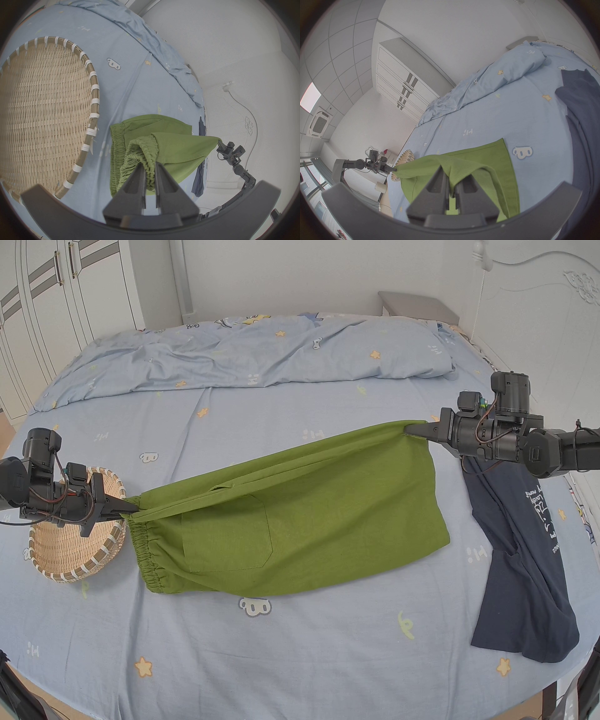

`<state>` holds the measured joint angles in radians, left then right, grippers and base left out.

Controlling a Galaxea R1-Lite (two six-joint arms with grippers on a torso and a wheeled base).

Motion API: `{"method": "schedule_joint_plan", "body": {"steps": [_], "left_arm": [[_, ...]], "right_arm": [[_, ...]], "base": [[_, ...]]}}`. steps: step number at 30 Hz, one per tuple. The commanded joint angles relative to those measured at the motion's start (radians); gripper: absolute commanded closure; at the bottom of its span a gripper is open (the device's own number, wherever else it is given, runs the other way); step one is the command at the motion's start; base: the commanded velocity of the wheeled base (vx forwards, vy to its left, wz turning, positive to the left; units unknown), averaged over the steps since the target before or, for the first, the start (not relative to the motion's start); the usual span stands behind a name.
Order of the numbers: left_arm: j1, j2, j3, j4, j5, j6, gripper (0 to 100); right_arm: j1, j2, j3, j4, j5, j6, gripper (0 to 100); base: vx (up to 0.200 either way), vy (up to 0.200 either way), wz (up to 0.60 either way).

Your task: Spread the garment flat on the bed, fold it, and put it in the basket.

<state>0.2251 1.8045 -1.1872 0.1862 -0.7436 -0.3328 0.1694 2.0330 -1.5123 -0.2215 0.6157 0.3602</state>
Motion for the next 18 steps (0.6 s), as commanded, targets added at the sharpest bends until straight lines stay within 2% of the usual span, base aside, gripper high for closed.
{"method": "schedule_joint_plan", "body": {"steps": [1,18], "left_arm": [[0.007,0.015,-0.005,-0.001,0.001,0.001,100],[-0.01,0.104,-0.066,-0.005,0.001,0.006,100]], "right_arm": [[0.001,0.055,-0.035,-0.001,-0.001,-0.001,100],[-0.005,0.142,-0.103,-0.001,-0.007,-0.007,100]], "base": [[0.0,0.0,0.0],[0.0,0.0,0.0]]}}
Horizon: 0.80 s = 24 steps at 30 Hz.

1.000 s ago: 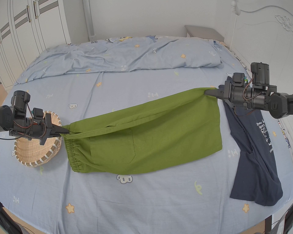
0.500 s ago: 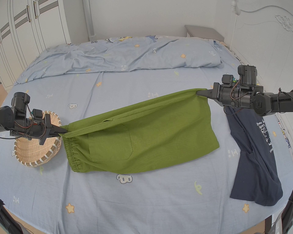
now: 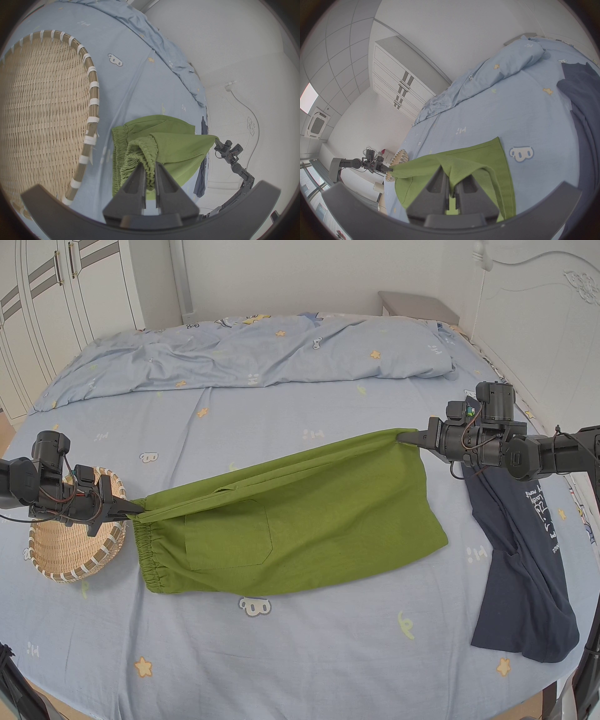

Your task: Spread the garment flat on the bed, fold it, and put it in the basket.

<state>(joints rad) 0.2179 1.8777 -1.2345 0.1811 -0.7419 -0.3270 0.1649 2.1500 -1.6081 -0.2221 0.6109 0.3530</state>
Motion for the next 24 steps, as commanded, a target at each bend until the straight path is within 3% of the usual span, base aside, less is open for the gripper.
{"method": "schedule_joint_plan", "body": {"steps": [1,9,10,14,15,24], "left_arm": [[-0.005,0.038,-0.026,0.0,-0.001,0.0,100],[-0.017,0.074,-0.059,0.0,0.001,0.0,100],[-0.017,0.074,-0.059,0.0,0.001,0.0,0],[-0.022,0.077,-0.063,0.0,0.001,0.002,0],[-0.022,0.077,-0.066,0.0,0.001,0.0,0],[-0.034,0.061,-0.065,0.001,-0.001,0.0,0]], "right_arm": [[-0.001,0.028,-0.01,-0.002,-0.002,0.0,100],[0.007,0.068,-0.018,-0.026,-0.052,-0.02,100],[0.007,0.068,-0.018,-0.026,-0.052,-0.02,100],[0.016,0.087,-0.024,-0.022,-0.054,-0.019,100],[0.021,0.096,-0.03,-0.02,-0.054,-0.019,0],[0.033,0.094,-0.024,-0.019,-0.052,-0.014,0]], "base": [[0.0,0.0,0.0],[0.0,0.0,0.0],[0.0,0.0,0.0],[0.0,0.0,0.0],[0.0,0.0,0.0],[0.0,0.0,0.0]]}}
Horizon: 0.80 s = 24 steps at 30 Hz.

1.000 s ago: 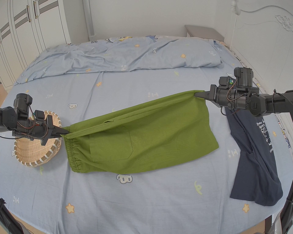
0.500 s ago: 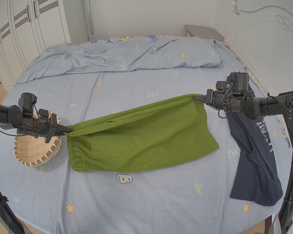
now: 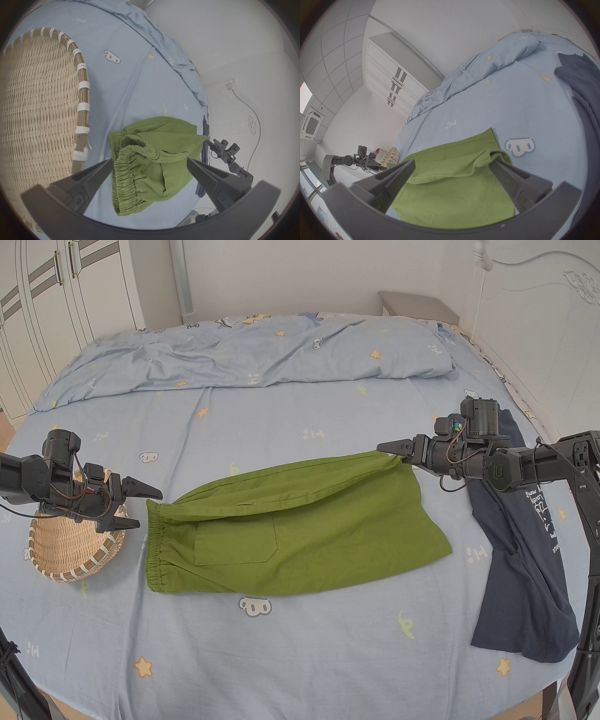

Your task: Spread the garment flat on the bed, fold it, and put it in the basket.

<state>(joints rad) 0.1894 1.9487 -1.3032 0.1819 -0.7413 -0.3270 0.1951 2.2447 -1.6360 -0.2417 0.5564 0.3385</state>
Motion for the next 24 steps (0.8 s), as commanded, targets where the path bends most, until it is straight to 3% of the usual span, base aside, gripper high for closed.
{"method": "schedule_joint_plan", "body": {"steps": [1,11,15,18,21,22,24], "left_arm": [[-0.008,-0.011,0.012,0.01,-0.004,0.003,0],[-0.077,-0.021,0.09,-0.025,-0.015,0.077,0],[-0.113,-0.008,0.065,-0.093,-0.015,-0.001,0],[-0.143,0.052,0.03,-0.231,-0.012,-0.089,0],[-0.151,0.082,0.021,-0.268,-0.004,-0.102,0],[-0.154,0.148,-0.011,-0.377,0.01,-0.164,0],[-0.149,0.168,-0.028,-0.417,0.014,-0.202,0]], "right_arm": [[0.004,-0.004,0.007,0.001,0.002,0.002,0],[0.021,-0.02,0.011,-0.001,0.004,0.02,0],[0.02,-0.022,0.01,-0.004,0.004,0.039,0],[0.02,-0.02,0.007,-0.005,0.004,0.045,0],[0.02,-0.02,0.007,-0.005,0.004,0.045,0],[0.02,-0.02,0.008,-0.005,0.002,0.053,0],[0.018,-0.022,0.008,-0.005,0.002,0.057,0]], "base": [[0.0,0.0,0.0],[0.0,0.0,0.0],[0.0,0.0,0.0],[0.0,0.0,0.0],[0.0,0.0,0.0],[0.0,0.0,0.0],[0.0,0.0,0.0]]}}
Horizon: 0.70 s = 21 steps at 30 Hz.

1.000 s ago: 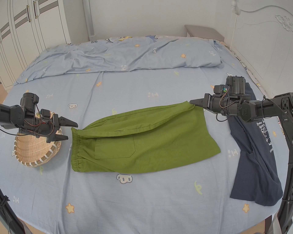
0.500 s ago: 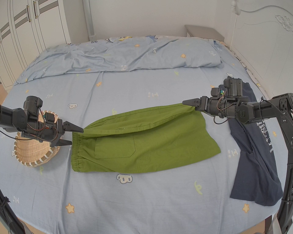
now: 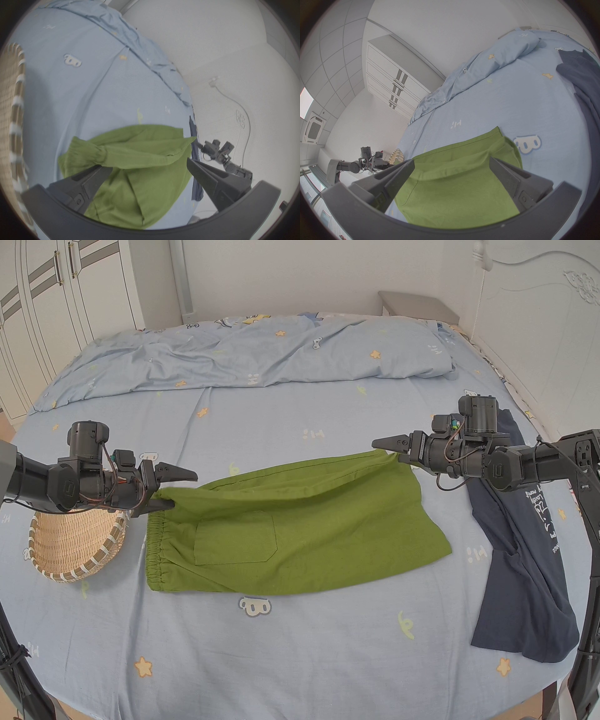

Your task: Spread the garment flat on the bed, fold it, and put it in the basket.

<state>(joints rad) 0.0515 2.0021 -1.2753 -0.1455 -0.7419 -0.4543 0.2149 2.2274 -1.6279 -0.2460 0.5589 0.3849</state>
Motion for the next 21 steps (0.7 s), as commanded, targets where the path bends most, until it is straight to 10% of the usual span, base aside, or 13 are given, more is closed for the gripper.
{"method": "schedule_joint_plan", "body": {"steps": [1,11,21], "left_arm": [[-0.012,0.115,-0.056,-0.089,0.015,-0.075,0],[0.031,0.13,-0.088,-0.164,0.105,-0.167,0],[0.031,-0.2,0.248,-0.195,0.021,-0.153,0]], "right_arm": [[-0.002,-0.005,0.0,-0.001,-0.001,0.011,0],[-0.019,-0.008,0.008,-0.003,-0.002,0.034,0],[-0.028,-0.246,0.261,0.004,-0.085,0.161,0]], "base": [[0.0,0.0,0.0],[0.0,0.0,0.0],[0.0,0.0,0.0]]}}
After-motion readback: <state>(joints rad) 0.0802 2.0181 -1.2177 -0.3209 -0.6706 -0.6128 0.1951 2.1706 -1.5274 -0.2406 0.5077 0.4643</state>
